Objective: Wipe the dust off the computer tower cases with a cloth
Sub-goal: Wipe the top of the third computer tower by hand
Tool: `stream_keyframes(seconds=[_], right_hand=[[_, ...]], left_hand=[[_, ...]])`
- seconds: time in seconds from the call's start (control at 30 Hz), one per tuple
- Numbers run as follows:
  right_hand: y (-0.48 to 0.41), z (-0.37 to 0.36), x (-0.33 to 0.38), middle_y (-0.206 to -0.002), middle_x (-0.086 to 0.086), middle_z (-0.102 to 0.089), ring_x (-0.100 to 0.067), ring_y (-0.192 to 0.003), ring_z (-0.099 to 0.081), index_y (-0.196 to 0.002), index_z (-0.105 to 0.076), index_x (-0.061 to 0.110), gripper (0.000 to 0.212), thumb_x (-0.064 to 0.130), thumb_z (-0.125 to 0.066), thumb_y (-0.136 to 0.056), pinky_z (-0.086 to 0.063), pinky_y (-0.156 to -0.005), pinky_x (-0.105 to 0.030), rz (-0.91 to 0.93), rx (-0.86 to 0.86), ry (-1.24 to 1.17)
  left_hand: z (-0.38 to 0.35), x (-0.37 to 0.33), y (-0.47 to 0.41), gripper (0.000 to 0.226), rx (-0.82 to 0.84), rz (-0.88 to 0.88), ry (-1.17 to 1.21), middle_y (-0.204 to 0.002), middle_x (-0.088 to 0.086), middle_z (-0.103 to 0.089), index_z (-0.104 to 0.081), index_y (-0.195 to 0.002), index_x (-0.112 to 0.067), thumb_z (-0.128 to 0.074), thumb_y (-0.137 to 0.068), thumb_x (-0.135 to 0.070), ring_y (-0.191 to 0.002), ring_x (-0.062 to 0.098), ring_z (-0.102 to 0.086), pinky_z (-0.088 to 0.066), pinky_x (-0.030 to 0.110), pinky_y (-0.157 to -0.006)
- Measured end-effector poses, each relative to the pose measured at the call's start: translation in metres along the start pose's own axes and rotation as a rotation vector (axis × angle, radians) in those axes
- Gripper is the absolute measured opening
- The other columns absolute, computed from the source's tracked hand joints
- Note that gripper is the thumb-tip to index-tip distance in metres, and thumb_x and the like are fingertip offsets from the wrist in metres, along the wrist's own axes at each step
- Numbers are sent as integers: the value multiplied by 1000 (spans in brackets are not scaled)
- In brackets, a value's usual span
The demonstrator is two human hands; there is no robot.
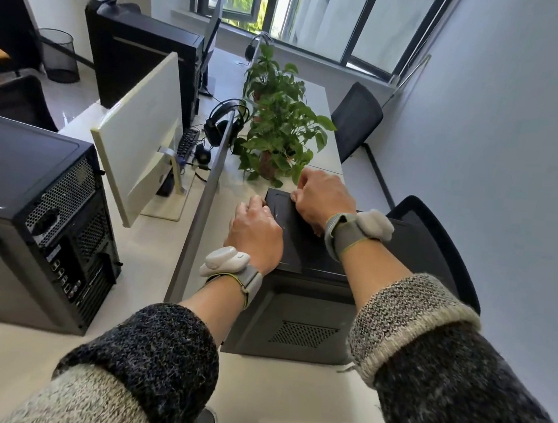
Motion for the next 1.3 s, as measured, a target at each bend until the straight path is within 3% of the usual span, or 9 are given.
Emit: stream_keyframes(seconds=[0.3, 0.4, 0.53, 0.77, 1.07, 1.3], right_hand=[[22, -6, -12, -104, -2, -67, -27, -98, -63, -92, -61, 29, 14, 41, -67, -97, -56, -92, -45, 117, 136, -58], [4, -3, -2, -107, -5, -68, -30, -101, -64, -96, -62, 28, 12, 39, -66, -97, -57, -93, -46, 91, 78, -27], [-15, -5, 11, -118, -7, -68, -33, -108, -65, -106, -63, 26, 11, 32, -61, -97, -51, -85, -37, 46, 12, 28], [23, -2, -2, -112, -4, -70, -29, -107, -63, -102, -63, 27, 11, 39, -64, -101, -54, -98, -45, 63, 33, -100], [96, -2, -12, -93, 6, -68, -19, -88, -66, -91, -57, 32, 15, 41, -64, -101, -60, -84, -47, 140, 138, -101], [69, 8, 6, -113, -8, -66, -35, -105, -64, -106, -59, 25, 15, 38, -59, -101, -54, -92, -47, 80, 69, 43]], left_hand=[[-1, 0, 2, 28, 7, 20, 33, -120, 16, -57, -55, -126, -12, -35, -110, -24, -111, 37, -57, -47, 48, -94], [-1, -1, 2, 28, 0, 18, 11, -122, 17, -57, -55, -126, -12, -35, -110, -23, -111, 39, -57, -47, 50, -95], [0, 0, 2, 27, 4, 5, 10, -120, 16, -57, -55, -124, -12, -35, -110, -23, -109, 38, -57, -48, 51, -96], [0, -2, 1, 27, 17, 22, 22, -121, 17, -57, -55, -124, -11, -36, -109, -23, -112, 39, -57, -47, 48, -95], [-1, 1, 0, 28, 20, 20, 27, -121, 16, -56, -54, -125, -12, -34, -110, -24, -111, 37, -57, -48, 48, -94], [-3, -3, 2, 29, 18, 26, 28, -124, 21, -57, -57, -125, -9, -36, -109, -22, -115, 42, -56, -45, 48, -95]])
Point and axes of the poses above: each hand's wrist, its own y-axis away from the middle knuckle, its own z-axis out of the back of the hand, x = y × z, the point moved 6 cm from there along -y, towards the middle knuckle
